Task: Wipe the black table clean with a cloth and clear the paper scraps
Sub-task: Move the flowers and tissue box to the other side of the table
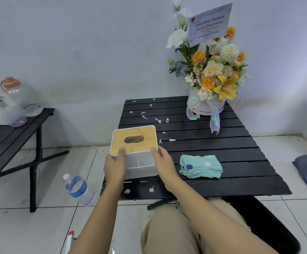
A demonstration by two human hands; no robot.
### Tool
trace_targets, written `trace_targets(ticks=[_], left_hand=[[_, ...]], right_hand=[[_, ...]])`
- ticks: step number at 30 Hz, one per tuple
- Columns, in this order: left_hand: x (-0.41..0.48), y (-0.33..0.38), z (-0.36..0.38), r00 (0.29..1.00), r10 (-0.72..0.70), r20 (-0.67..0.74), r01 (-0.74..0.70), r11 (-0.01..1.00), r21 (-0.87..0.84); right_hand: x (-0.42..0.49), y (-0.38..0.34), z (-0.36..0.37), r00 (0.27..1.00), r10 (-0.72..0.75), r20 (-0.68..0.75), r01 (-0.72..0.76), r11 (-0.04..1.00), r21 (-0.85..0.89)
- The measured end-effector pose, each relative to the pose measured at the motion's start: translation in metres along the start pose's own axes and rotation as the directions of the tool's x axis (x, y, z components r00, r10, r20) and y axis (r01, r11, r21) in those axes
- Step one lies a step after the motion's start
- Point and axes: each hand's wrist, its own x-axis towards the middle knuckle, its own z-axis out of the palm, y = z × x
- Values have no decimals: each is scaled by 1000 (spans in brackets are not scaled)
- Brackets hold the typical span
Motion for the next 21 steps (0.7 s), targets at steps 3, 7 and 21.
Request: trace_targets(ticks=[3, 7, 21], left_hand=[[-7, 7, -3, 998, 63, -19, -63, 998, -5], [-23, 37, 3, 993, 115, -16, -116, 989, -89], [-105, 106, 164, 904, 171, 392, -171, 985, -35]], right_hand=[[3, -3, -1, 1000, -18, -10, 18, 1000, -3], [2, -22, -13, 993, -95, -66, 95, 995, 5], [-6, -47, -204, 855, -144, -498, 183, 983, 29]])
